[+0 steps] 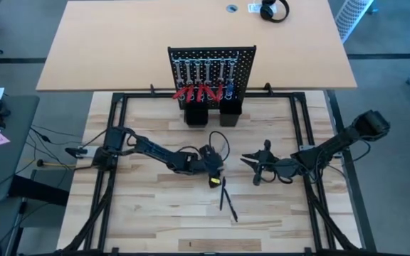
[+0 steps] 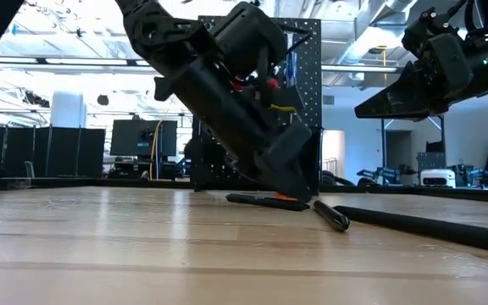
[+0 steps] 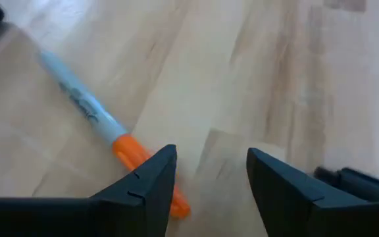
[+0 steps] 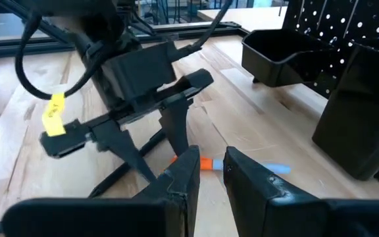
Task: Hang tools onto peg board
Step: Put the orange marker into the black bin on the peg board, then put the orange pen into the black bin on the peg board
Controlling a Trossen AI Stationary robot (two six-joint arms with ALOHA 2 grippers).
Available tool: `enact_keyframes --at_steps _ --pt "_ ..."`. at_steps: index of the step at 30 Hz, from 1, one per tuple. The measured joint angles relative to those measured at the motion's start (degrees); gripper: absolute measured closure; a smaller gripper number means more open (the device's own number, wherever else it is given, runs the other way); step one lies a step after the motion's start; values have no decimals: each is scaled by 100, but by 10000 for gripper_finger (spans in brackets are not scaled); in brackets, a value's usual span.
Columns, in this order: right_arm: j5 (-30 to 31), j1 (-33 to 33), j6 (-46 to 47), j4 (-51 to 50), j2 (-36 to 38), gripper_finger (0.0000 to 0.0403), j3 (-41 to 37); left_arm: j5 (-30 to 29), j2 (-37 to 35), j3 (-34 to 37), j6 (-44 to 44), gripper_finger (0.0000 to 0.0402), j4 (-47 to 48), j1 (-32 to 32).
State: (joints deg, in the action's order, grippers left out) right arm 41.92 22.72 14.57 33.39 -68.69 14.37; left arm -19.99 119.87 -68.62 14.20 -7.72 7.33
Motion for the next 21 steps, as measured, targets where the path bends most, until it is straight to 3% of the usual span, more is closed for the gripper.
enact_keyframes --at_steps 7,12,16,21 --pt "1 0 2 -6 0 321 0 -404 -95 13 -331 283 277 22" --pt "1 0 0 -12 0 321 0 -409 -459 35 -448 297 732 133" --pt "1 0 1 -15 0 321 0 -408 -820 18 -231 282 1084 116" --pt "1 0 2 -27 0 321 0 -262 -818 64 -95 227 1127 -52"
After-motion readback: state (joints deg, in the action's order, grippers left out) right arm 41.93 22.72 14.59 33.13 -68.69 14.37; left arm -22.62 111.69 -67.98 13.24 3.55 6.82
